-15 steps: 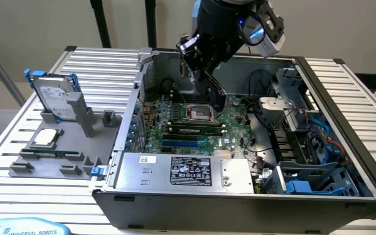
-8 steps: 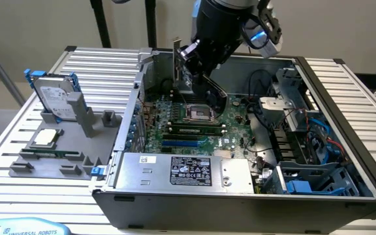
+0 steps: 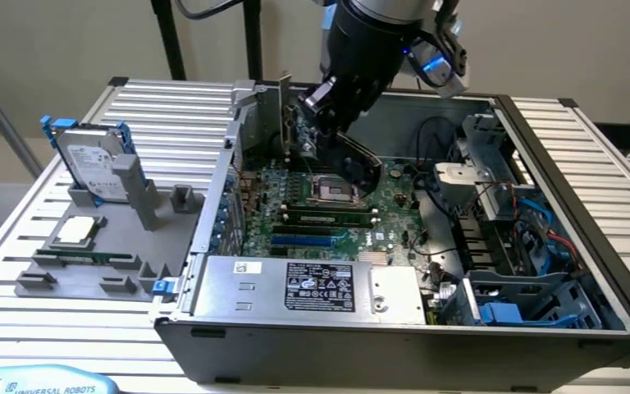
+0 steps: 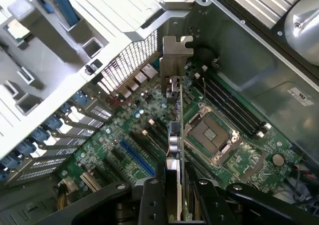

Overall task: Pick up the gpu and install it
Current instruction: 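Insert the gpu into the slot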

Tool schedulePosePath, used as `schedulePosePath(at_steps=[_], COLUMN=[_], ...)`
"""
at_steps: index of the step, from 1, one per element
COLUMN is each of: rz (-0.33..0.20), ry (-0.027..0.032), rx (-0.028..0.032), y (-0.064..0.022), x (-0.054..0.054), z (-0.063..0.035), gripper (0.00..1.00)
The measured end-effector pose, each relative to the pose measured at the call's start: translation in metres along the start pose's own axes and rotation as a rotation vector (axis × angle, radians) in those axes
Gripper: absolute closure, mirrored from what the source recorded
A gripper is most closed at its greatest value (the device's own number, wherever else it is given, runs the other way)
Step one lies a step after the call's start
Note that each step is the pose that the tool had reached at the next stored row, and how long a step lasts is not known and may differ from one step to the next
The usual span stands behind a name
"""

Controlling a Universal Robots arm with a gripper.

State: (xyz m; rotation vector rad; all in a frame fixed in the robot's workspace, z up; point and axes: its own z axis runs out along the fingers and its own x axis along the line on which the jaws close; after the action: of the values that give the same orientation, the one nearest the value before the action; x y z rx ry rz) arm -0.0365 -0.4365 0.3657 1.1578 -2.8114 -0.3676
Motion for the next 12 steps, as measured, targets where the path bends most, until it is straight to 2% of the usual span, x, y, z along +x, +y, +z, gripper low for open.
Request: schedulePosePath(at_steps=[12], rz=[-0.212], ry=[0.0546], rx=[-0.004], y=[-0.0027], x=[0.0002], z=[0.0104], gripper=[0.74])
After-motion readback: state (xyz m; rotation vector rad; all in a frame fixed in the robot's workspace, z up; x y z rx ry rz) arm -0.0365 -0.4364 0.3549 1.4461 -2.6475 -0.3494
